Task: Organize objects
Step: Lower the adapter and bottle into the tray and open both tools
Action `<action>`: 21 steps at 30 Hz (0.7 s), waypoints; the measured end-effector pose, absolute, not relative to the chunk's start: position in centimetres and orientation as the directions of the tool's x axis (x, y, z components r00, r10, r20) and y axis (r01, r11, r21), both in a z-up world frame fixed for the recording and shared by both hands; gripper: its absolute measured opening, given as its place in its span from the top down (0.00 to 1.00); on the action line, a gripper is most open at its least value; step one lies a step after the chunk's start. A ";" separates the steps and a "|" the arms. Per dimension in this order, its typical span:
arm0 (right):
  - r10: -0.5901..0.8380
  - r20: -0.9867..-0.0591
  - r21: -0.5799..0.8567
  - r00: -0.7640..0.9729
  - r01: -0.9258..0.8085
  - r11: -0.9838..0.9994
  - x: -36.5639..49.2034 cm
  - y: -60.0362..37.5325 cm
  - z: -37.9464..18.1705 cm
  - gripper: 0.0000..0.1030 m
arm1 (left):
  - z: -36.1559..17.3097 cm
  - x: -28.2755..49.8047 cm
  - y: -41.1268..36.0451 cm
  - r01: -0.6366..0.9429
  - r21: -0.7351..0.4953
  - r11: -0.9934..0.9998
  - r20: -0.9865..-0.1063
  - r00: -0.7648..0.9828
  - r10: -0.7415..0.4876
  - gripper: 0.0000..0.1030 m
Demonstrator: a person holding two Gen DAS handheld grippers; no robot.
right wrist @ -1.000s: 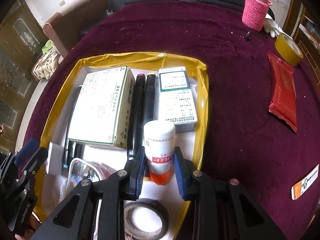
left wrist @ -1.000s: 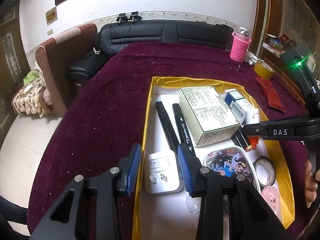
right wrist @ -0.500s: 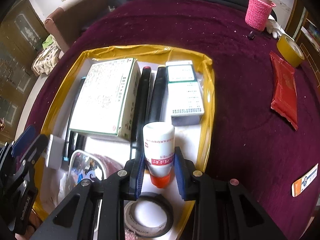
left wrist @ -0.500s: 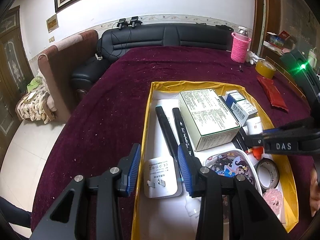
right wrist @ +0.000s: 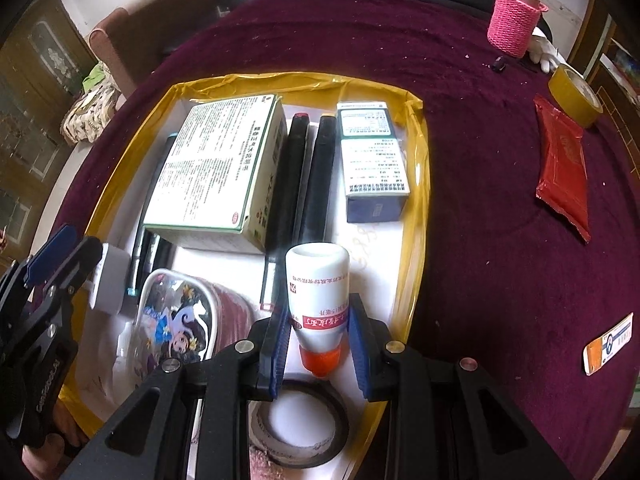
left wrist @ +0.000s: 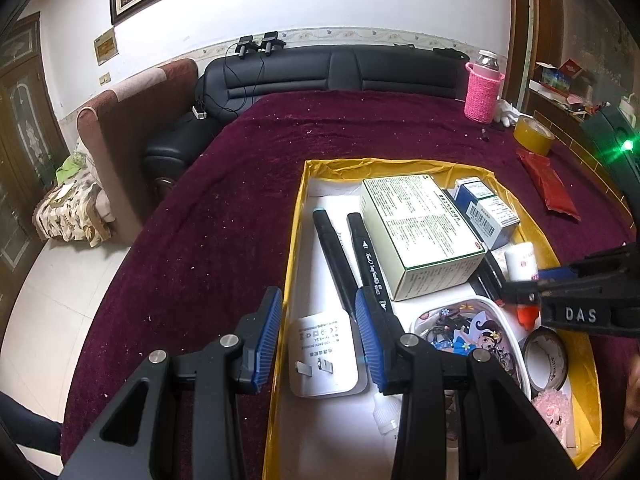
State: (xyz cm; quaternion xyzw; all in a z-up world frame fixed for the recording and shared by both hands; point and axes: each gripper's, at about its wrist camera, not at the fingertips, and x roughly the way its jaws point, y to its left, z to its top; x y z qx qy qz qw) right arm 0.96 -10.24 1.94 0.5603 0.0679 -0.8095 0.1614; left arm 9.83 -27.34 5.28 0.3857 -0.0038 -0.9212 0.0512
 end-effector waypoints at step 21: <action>-0.330 -0.876 0.240 -0.352 0.276 -0.931 1.3 -8.0 4.0 0.48 | 4.9 9.4 -27.9 0.086 0.011 -0.996 -0.733 -0.676 -0.067 0.64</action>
